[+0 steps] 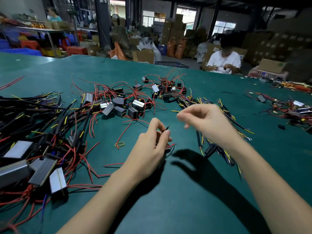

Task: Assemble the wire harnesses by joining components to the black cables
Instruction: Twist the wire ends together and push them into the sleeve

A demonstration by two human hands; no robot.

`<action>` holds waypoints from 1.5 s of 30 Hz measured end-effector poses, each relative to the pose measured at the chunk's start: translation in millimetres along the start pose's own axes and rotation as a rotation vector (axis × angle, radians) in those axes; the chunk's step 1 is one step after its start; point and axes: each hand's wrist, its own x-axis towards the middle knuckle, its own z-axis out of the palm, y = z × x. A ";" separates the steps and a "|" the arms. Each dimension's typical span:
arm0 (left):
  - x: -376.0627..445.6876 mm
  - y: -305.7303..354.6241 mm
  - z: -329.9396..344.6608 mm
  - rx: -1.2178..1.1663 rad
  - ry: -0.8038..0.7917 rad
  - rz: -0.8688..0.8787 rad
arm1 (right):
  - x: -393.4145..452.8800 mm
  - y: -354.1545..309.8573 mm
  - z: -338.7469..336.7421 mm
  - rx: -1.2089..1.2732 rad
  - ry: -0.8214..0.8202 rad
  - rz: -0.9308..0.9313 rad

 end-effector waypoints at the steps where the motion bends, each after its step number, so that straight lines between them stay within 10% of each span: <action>1: -0.6 -0.6 1.0 0.025 -0.011 -0.003 | 2.5 0.7 -12.2 -0.055 0.079 0.032; 10: -1.6 -2.7 5.8 0.307 -0.006 -0.093 | -21.3 46.5 -20.9 -0.810 -0.027 0.536; 38: -3.7 4.6 3.1 -0.107 0.055 -0.116 | -39.8 68.9 -43.8 -1.145 -0.226 0.021; 45: -3.3 8.0 4.4 -0.114 0.078 -0.070 | -32.5 36.5 -15.1 0.342 0.248 0.022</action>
